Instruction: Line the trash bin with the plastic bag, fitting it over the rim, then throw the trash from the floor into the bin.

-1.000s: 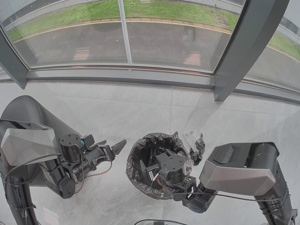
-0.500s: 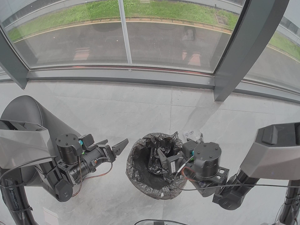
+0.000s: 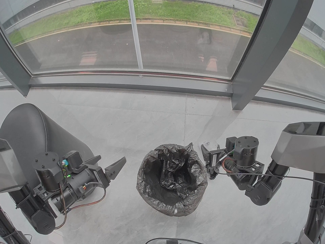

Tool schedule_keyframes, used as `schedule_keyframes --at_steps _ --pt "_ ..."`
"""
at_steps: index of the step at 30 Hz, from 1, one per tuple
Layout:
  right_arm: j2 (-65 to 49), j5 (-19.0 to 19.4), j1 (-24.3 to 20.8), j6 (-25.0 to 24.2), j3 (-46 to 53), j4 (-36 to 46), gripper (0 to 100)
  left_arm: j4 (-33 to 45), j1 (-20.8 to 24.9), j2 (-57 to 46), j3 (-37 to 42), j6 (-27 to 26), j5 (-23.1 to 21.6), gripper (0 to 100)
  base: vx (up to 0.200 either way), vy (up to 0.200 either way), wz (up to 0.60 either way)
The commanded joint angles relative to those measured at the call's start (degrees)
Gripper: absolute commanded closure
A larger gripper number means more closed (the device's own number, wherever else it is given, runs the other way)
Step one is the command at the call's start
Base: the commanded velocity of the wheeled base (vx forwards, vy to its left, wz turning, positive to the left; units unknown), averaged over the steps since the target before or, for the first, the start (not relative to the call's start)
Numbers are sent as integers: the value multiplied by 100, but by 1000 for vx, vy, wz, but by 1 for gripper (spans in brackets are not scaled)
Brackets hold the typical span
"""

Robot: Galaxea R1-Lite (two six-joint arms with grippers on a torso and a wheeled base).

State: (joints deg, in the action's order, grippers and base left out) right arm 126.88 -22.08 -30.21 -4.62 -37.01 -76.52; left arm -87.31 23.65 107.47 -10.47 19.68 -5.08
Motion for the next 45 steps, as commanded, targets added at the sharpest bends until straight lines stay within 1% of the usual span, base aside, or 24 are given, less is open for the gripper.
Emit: schedule_keyframes --at_steps 1,4,6,9,11,14,17,19,20,23,25,27,28,30,32,34,37,40,43,45 --pt "935 63 428 -118 -650 14 0 39 43 -851 687 -227 649 0 0 0 0" --pt "1295 63 595 -215 -922 58 0 65 87 -886 924 -403 1168 0 0 0 0" --pt "1489 63 692 -285 -1098 146 0 65 122 -886 1047 -429 1519 0 0 0 0" --pt "1550 63 744 -408 -1212 436 0 214 184 -939 1047 -429 1871 0 0 0 0" --pt "1489 63 744 -628 -1291 735 0 627 193 -1176 1047 -447 2126 0 0 0 0" --pt "1410 63 753 -830 -1414 1148 0 1278 245 -1659 1021 -447 2249 0 0 0 0" --pt "1348 63 762 -1067 -1572 1623 0 2403 245 -2442 740 -447 2433 0 0 0 0" --pt "1304 63 771 -1138 -1678 1904 0 3106 237 -2943 555 -447 2503 0 0 0 0" --pt "1243 63 797 -1182 -1801 2203 0 3950 210 -3487 326 -438 2539 0 0 0 0" --pt "1208 63 824 -1208 -2188 2888 0 5901 184 -4612 -210 -342 2547 0 0 0 0" --pt "1216 63 876 -1199 -2557 3389 0 7307 184 -5324 -596 -131 2539 0 0 0 0" --pt "1260 63 964 -1199 -2943 3829 0 8248 193 -5799 -860 107 2556 0 0 0 0" --pt "1295 63 999 -1208 -3190 4084 0 8555 184 -6001 -922 195 2600 0 0 0 0" --pt "1383 63 1017 -1208 -3559 4479 0 8652 184 -6203 -860 230 2776 0 0 0 0" --pt "1621 72 1043 -1208 -4025 4848 0 8625 184 -6335 -658 230 3066 0 0 0 0" --pt "1867 107 1043 -1208 -4455 5042 0 8458 201 -6458 -508 221 3312 0 0 0 0" --pt "2157 230 1078 -1208 -5044 5499 0 8168 193 -6634 -341 230 3549 0 0 0 0" --pt "2438 239 1140 -1217 -5510 5973 0 8089 122 -6748 -201 203 3787 0 0 0 0" --pt "2552 239 1237 -1208 -5730 6114 0 8089 61 -6819 -183 186 3839 0 0 0 0" --pt "2719 239 1307 -1182 -6046 6299 0 8089 -27 -6889 -166 186 3848 0 0 0 0"
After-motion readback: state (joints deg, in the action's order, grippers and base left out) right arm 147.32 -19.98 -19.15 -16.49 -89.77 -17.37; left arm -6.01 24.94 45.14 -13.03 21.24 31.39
